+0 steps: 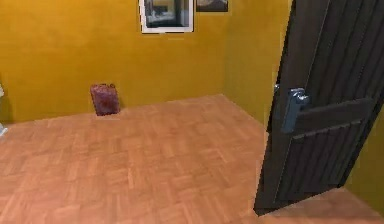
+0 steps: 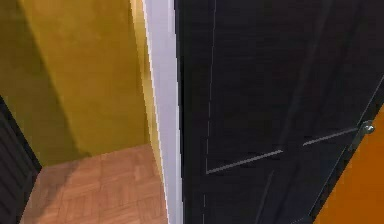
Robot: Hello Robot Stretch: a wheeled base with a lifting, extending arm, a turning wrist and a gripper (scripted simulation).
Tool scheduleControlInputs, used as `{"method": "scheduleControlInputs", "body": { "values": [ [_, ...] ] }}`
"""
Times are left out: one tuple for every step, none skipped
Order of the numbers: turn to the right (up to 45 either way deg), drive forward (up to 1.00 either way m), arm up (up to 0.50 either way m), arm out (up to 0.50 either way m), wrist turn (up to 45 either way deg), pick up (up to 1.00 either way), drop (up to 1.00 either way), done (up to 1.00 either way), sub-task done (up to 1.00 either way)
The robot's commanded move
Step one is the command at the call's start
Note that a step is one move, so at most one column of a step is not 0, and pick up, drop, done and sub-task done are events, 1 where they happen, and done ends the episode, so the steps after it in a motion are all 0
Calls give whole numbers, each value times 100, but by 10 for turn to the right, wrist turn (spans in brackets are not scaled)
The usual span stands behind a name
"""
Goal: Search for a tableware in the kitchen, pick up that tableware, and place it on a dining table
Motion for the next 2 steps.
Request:
{"method": "scheduleControlInputs", "body": {
  "values": [
    [30,0,0,0,0,0,0,0,0],
    [-450,0,0,0,0,0,0,0,0]
  ]
}}
